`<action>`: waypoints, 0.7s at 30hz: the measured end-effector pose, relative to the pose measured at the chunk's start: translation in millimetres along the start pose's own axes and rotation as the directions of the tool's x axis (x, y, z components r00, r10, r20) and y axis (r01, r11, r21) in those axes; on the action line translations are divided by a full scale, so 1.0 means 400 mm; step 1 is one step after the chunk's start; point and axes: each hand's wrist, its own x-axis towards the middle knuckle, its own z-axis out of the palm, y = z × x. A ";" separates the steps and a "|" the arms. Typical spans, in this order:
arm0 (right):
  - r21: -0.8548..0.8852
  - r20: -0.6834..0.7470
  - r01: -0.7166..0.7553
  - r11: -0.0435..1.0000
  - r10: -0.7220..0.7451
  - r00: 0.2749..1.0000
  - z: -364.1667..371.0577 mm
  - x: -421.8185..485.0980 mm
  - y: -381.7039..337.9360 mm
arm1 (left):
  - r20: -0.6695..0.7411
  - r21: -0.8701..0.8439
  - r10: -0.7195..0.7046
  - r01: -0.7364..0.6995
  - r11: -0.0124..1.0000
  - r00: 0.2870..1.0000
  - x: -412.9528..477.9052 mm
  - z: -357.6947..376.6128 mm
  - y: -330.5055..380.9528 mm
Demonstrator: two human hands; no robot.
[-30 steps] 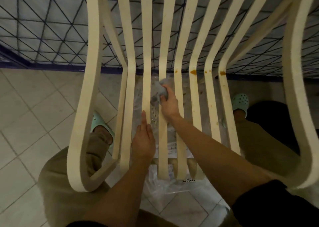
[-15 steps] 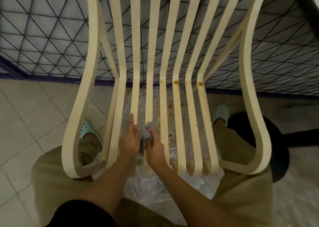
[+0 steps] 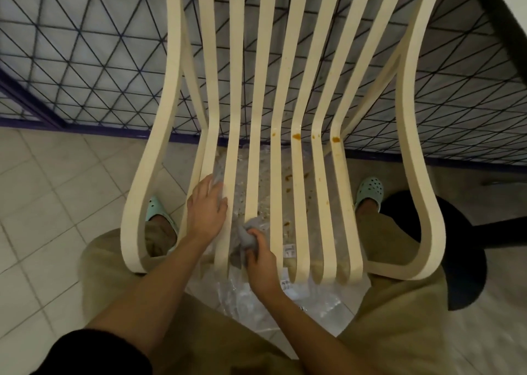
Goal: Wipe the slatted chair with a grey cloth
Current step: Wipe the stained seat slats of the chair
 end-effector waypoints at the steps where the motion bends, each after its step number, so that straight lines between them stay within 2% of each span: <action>1: -0.008 -0.001 0.000 1.000 0.000 1.000 0.004 0.012 0.003 | 0.049 0.032 -0.014 0.012 0.999 0.999 0.005 0.009 -0.007; 4: -0.009 -0.014 -0.043 0.999 0.043 0.999 0.001 0.054 -0.008 | 0.169 0.144 0.009 -0.033 0.989 0.986 -0.010 0.044 -0.037; 8: 0.007 -0.010 -0.028 1.000 0.028 1.000 -0.012 0.143 -0.037 | 0.166 0.194 0.047 -0.080 0.978 0.985 -0.021 0.051 -0.040; 12: -0.122 -0.094 0.036 0.992 -0.047 0.994 -0.003 0.259 -0.066 | 0.168 0.198 0.006 -0.040 0.979 0.986 -0.014 0.056 -0.047; 15: -0.047 -0.191 -0.042 0.998 0.033 0.981 -0.012 0.331 -0.090 | 0.193 0.167 0.008 -0.041 0.985 0.981 -0.025 0.061 -0.036; 18: -0.220 -0.089 0.021 0.975 -0.041 0.995 -0.013 0.430 -0.114 | 0.200 0.186 -0.013 -0.025 0.982 0.980 -0.020 0.061 -0.041; 20: -0.377 -0.051 0.094 0.921 -0.122 0.991 -0.017 0.491 -0.122 | 0.207 0.198 -0.021 -0.021 0.980 0.978 -0.017 0.062 -0.040; 21: -0.392 -0.041 0.105 0.914 -0.131 0.991 -0.019 0.528 -0.119 | 0.212 0.190 -0.020 -0.021 0.982 0.977 -0.017 0.065 -0.036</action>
